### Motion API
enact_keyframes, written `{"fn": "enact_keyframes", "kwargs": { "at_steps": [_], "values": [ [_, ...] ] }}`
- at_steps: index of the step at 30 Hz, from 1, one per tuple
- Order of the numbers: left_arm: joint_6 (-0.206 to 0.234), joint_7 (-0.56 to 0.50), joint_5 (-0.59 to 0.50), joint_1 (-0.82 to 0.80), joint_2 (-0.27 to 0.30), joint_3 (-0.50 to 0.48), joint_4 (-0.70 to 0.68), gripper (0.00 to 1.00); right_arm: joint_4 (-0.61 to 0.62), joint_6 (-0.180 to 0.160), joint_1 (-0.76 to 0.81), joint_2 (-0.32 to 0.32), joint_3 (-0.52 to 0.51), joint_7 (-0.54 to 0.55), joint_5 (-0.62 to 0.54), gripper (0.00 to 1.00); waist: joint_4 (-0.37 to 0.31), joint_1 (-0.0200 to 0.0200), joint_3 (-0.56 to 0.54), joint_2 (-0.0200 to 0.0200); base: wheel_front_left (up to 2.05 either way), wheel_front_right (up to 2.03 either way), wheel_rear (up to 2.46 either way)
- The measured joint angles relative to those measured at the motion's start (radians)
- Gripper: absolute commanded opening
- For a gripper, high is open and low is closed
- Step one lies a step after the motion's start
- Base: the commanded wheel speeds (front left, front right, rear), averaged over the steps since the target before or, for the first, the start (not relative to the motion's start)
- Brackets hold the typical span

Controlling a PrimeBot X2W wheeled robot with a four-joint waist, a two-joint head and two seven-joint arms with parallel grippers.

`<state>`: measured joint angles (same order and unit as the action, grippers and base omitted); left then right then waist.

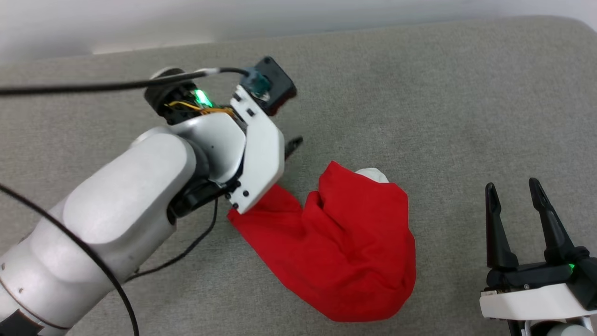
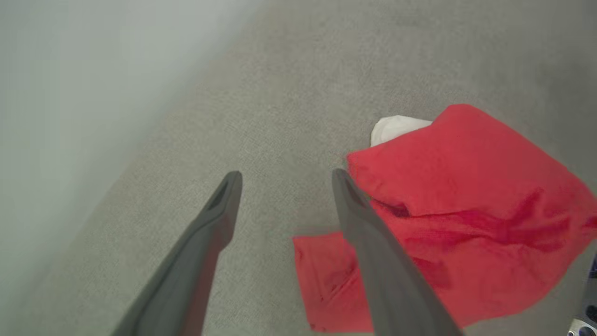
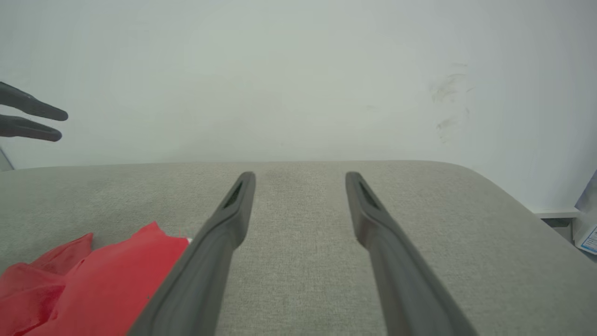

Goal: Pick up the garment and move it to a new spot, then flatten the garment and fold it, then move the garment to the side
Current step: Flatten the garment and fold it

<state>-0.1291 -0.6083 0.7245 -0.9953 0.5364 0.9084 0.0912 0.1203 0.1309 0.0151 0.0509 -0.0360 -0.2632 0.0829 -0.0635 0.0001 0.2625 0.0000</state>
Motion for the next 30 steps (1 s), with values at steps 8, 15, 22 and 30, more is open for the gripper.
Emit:
{"fn": "enact_keyframes", "kwargs": {
  "at_steps": [8, 15, 22, 30],
  "values": [
    [0.0, -0.183, 0.169, -0.142, 0.054, 0.318, -0.011, 1.0, 0.002, 0.0, -0.031, 0.0, 0.003, 0.0, 0.005, 1.0, -0.033, 0.0, 0.072, 0.0, 0.0, 0.0, 0.0],
    [0.0, -0.318, 0.209, -0.12, 0.066, 0.369, -0.02, 1.0, 0.005, 0.0, -0.059, 0.0, 0.003, 0.0, 0.014, 1.0, -0.061, 0.0, 0.132, 0.0, 0.0, 0.0, 0.0],
    [0.002, -0.43, 0.14, -0.044, 0.07, 0.342, -0.068, 1.0, 0.004, 0.0, -0.078, 0.0, 0.003, 0.0, 0.021, 1.0, -0.072, -0.0001, 0.172, 0.0, 0.0, 0.0, 0.0],
    [0.001, -0.357, 0.125, -0.038, 0.058, 0.355, -0.052, 0.0, -0.009, 0.0, -0.093, 0.0, 0.009, 0.0, 0.019, 1.0, -0.054, -0.0001, 0.164, 0.0, 0.0, 0.0, 0.0]
  ]
}}
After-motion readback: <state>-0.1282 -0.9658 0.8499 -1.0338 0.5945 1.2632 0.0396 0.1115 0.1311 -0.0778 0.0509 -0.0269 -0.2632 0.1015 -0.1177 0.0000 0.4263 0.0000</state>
